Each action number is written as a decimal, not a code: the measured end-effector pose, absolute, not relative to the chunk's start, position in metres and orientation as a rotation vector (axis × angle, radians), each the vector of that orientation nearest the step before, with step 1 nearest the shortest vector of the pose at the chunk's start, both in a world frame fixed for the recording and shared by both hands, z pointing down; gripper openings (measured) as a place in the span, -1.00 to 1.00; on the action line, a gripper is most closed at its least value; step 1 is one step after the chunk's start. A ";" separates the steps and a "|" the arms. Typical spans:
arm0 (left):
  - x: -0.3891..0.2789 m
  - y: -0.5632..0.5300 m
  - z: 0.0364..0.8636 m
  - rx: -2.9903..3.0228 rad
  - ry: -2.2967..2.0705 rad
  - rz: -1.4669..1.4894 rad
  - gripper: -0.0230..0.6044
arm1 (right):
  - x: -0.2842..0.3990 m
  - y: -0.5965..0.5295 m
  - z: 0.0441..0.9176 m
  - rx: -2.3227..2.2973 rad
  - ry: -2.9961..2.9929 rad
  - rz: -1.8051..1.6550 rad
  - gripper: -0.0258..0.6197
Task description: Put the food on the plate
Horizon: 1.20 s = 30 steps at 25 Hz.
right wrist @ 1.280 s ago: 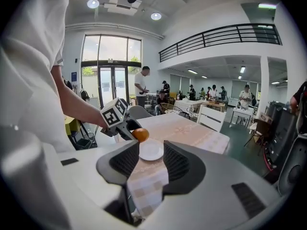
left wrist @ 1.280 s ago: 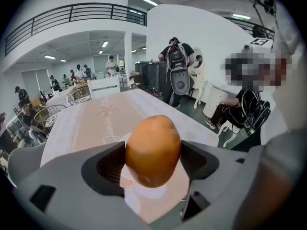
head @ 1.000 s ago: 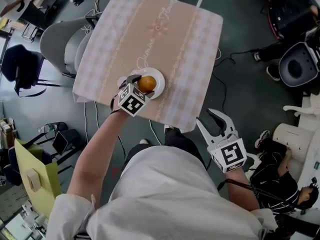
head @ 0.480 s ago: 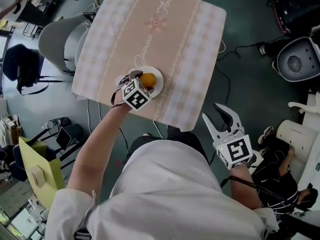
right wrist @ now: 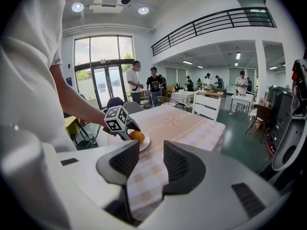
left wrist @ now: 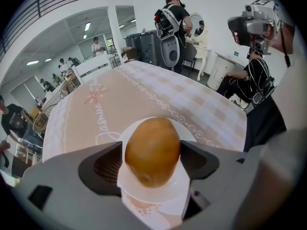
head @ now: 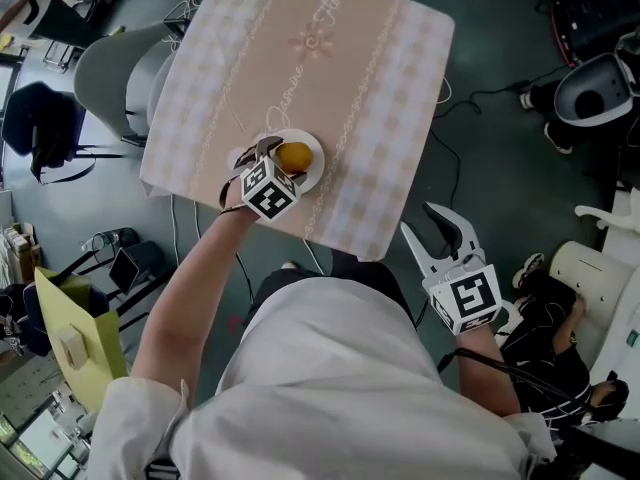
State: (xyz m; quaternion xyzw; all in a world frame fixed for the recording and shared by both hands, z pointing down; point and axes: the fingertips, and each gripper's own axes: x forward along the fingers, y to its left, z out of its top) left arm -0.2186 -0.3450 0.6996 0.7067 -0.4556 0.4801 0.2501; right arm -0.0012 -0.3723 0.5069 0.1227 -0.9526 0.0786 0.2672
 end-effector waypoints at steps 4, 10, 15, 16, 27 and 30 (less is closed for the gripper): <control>-0.216 -0.343 0.695 1.950 -1.246 1.279 0.26 | -0.004 -0.372 0.508 0.322 -2.564 0.216 -0.40; -0.215 -0.339 0.688 1.980 -1.258 1.248 0.26 | -0.012 -0.367 0.505 0.301 -2.572 0.194 -0.40; -0.217 -0.334 0.675 2.008 -1.303 1.188 0.26 | -0.018 -0.357 0.503 0.291 -2.577 0.155 -0.40; -0.216 -0.332 0.670 2.019 -1.312 1.167 0.26 | -0.019 -0.354 0.503 0.289 -2.577 0.148 -0.40; -0.207 -0.277 0.577 2.185 -1.414 0.602 0.24 | -0.047 -0.299 0.496 0.285 -2.569 0.022 -0.52; -0.204 -0.237 0.549 2.208 -1.399 0.481 -0.11 | -0.057 -0.272 0.494 0.279 -2.567 -0.015 -0.69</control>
